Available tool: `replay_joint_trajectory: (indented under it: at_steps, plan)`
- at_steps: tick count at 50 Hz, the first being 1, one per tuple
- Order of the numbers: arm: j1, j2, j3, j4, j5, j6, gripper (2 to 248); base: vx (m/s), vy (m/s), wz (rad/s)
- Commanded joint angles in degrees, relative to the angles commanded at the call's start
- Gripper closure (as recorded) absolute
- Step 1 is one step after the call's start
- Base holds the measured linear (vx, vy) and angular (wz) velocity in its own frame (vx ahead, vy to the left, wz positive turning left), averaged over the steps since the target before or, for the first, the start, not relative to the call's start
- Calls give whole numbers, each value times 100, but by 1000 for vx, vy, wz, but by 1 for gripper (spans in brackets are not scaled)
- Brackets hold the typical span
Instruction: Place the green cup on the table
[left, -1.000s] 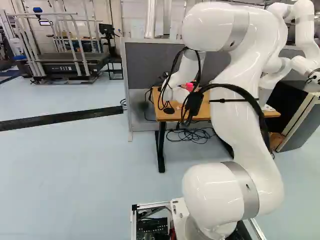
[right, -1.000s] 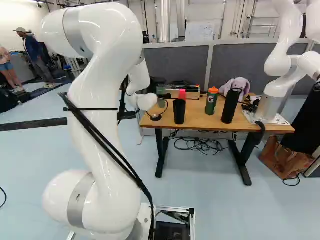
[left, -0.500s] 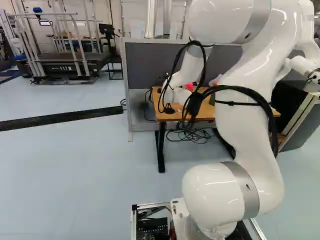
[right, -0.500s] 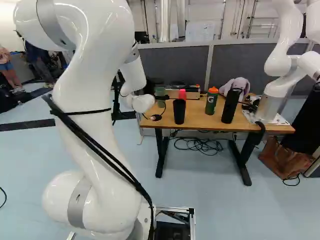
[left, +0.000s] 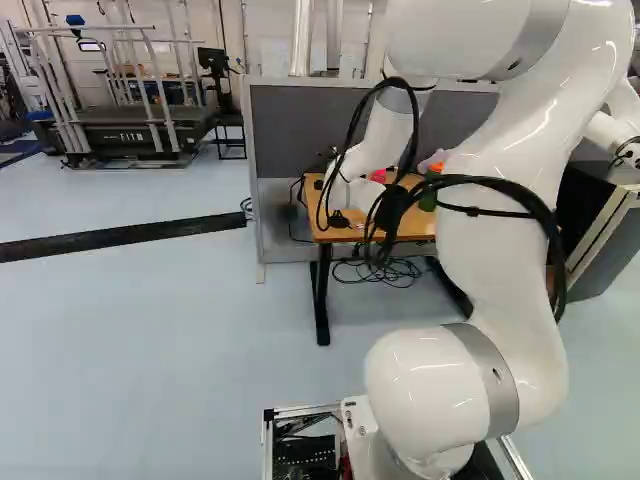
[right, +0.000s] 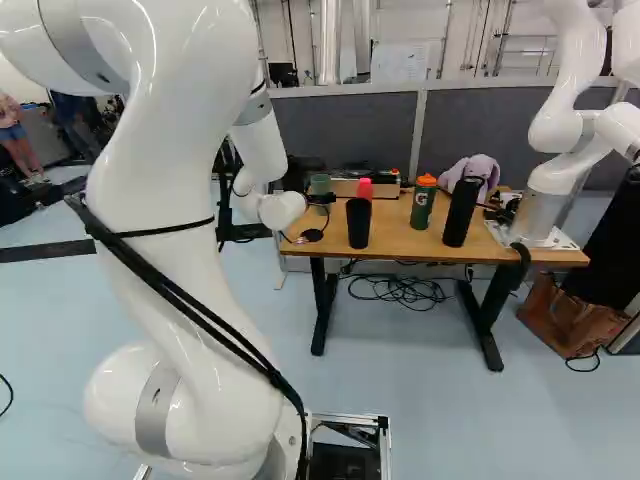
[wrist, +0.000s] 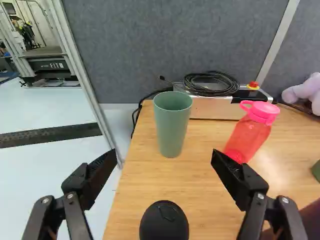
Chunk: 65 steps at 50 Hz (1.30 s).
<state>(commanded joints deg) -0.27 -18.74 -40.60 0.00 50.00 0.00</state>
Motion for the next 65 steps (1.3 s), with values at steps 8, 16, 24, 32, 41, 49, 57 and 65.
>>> replay_joint_trajectory:
  at_steps: [8,16,24,32,41,49,57,65]
  plan:
    - [1,99,101,0,0,0,3,0,0,0]
    - [2,238,244,0,0,0,3,0,0,0]
    - [3,417,427,0,0,0,3,0,0,0]
    - [5,636,652,0,0,0,3,0,0,0]
    - [7,930,953,0,0,0,3,0,0,0]
    - [10,1250,1281,0,0,0,3,0,0,0]
    - [12,1587,1626,0,0,0,3,0,0,0]
    - [15,1952,2000,0,0,0,3,0,0,0]
